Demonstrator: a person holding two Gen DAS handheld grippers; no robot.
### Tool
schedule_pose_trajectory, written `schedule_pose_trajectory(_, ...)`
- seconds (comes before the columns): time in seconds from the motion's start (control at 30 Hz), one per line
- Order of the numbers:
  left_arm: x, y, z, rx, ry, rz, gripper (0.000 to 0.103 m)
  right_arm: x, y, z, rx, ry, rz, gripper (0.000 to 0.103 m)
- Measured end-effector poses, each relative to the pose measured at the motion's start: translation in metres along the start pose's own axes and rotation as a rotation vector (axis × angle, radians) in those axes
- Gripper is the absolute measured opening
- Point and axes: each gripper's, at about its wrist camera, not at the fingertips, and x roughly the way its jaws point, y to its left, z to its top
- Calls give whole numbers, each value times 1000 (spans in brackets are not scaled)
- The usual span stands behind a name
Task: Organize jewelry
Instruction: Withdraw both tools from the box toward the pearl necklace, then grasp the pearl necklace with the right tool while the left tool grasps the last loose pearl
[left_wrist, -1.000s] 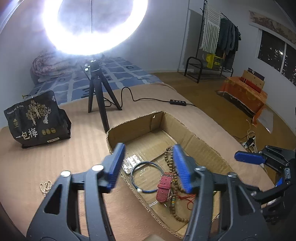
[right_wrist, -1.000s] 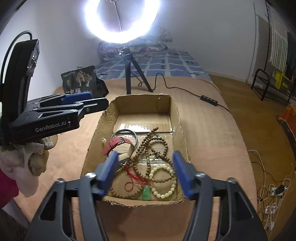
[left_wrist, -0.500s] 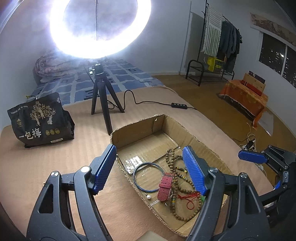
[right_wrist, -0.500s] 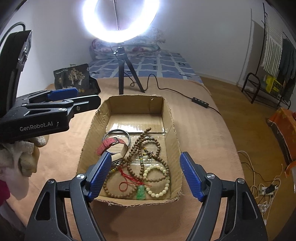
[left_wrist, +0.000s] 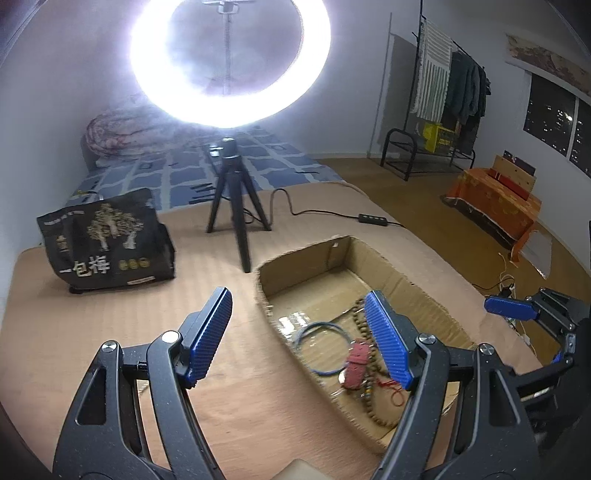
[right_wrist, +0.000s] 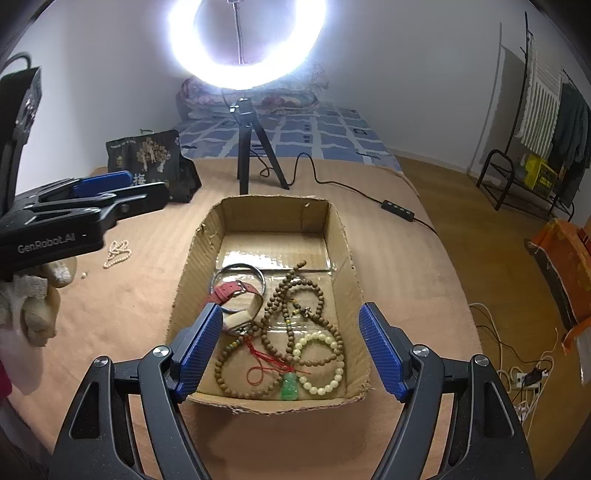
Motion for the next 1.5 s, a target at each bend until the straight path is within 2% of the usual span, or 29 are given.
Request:
schedule_pose_trajectory(0.43,-44,92,-17,-51,-10,103,77,8,39,19,-53,-19,72,76)
schedule_pose_trajectory(0.77,-73,163,-46,-113,12,184,76,28,84,43,-74,-3,264,76)
schedule_pose_trajectory(0.9,-76,184,-60,-145,36,197,65,39,101,51,-70,19,312,76)
schedule_pose_trajectory(1.0,-77,193,-70,-159,51,196,63,51,118,58,-90,37,319,76)
schedule_pose_trajectory(1.23,-66,205,-97,-156,108,170,42,80,151,69,-105,101,351,76)
schedule_pose_trajectory(1.5,-47,206,-120,-133,166,117,36,123,187,78,-99,178,388,76)
